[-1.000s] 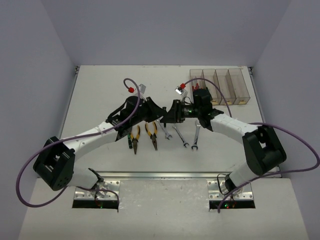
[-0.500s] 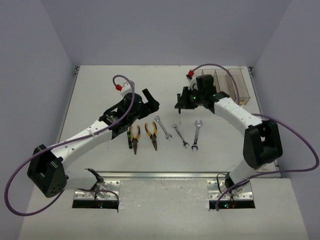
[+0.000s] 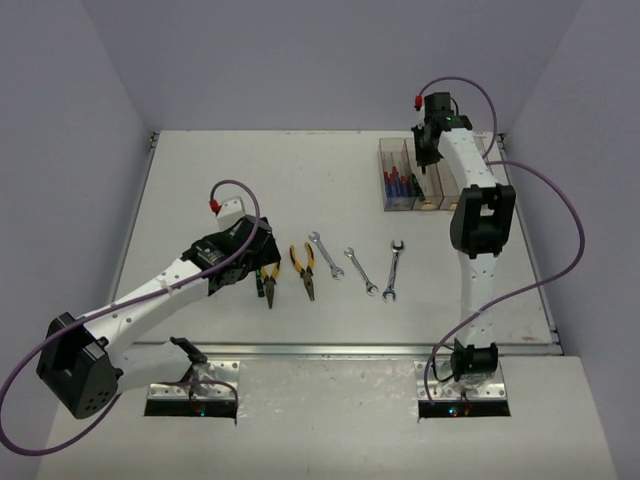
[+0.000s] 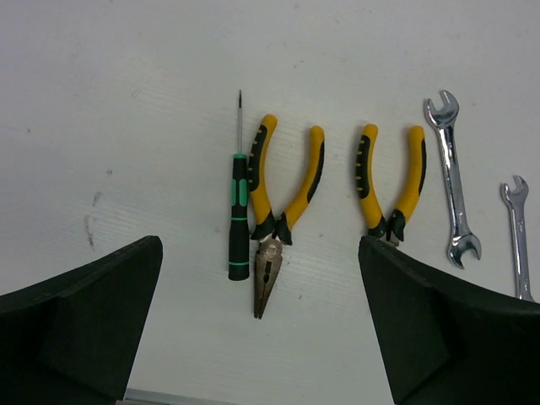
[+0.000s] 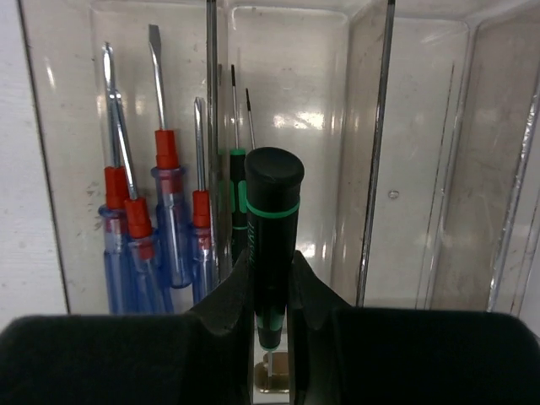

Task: Sort the tools into containers

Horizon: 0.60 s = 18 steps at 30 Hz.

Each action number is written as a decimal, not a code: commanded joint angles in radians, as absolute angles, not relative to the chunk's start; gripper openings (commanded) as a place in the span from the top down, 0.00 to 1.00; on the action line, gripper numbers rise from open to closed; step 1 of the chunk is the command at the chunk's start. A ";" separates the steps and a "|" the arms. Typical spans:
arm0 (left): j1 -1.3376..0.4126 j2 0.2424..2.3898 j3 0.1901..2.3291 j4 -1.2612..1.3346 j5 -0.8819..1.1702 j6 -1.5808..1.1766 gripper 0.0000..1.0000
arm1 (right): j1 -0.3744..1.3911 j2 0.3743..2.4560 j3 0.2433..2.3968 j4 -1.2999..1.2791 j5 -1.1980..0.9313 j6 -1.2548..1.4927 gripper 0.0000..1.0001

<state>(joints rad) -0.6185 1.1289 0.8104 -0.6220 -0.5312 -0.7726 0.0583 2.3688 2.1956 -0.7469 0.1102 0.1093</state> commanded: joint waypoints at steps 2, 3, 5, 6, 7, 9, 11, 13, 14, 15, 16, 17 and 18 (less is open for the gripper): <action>-0.541 1.123 0.772 -0.597 -0.503 -0.730 0.00 | 0.065 2.412 2.312 -0.821 0.209 0.044 0.50; -0.526 1.128 0.764 -0.583 -0.488 -0.725 0.00 | 0.066 2.398 2.295 -0.818 0.212 0.053 0.44; -0.491 1.153 0.746 -0.539 -0.441 -0.718 0.00 | 0.064 2.316 2.209 -0.793 0.192 0.084 0.37; -0.478 1.158 0.735 -0.530 -0.436 -0.719 0.00 | 0.066 2.290 2.184 -0.793 0.183 0.095 0.37; -0.476 1.167 0.728 -0.510 -0.429 -0.723 0.01 | 0.070 2.259 2.152 -0.799 0.176 0.117 0.36; -0.468 1.188 0.709 -0.475 -0.417 -0.731 0.03 | 0.080 2.167 2.089 -0.809 0.142 0.158 0.36; -0.462 1.213 0.693 -0.445 -0.409 -0.740 0.07 | 0.103 2.059 2.000 -0.791 0.088 0.194 0.35; -0.461 1.251 0.687 -0.417 -0.402 -0.740 0.15 | 0.158 1.972 1.864 -0.762 0.056 0.201 0.35; -0.460 1.264 0.686 -0.409 -0.401 -0.741 0.17 | 0.180 1.925 1.823 -0.755 0.045 0.201 0.35; -0.461 1.276 0.687 -0.401 -0.397 -0.740 0.19 | 0.203 1.892 1.784 -0.746 0.036 0.199 0.35; -0.461 1.292 0.686 -0.386 -0.390 -0.738 0.21 | 0.231 1.861 1.731 -0.729 0.028 0.203 0.35; -0.460 1.306 0.686 -0.372 -0.387 -0.737 0.24 | 0.260 1.833 1.671 -0.705 0.020 0.209 0.35; -0.460 1.312 0.687 -0.368 -0.391 -0.738 0.27 | 0.287 1.818 1.611 -0.674 0.009 0.213 0.35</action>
<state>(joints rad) -0.4702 1.2847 0.6857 -0.4686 -0.4061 -0.7361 0.1737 1.9167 1.7703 -0.7733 0.0867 0.1757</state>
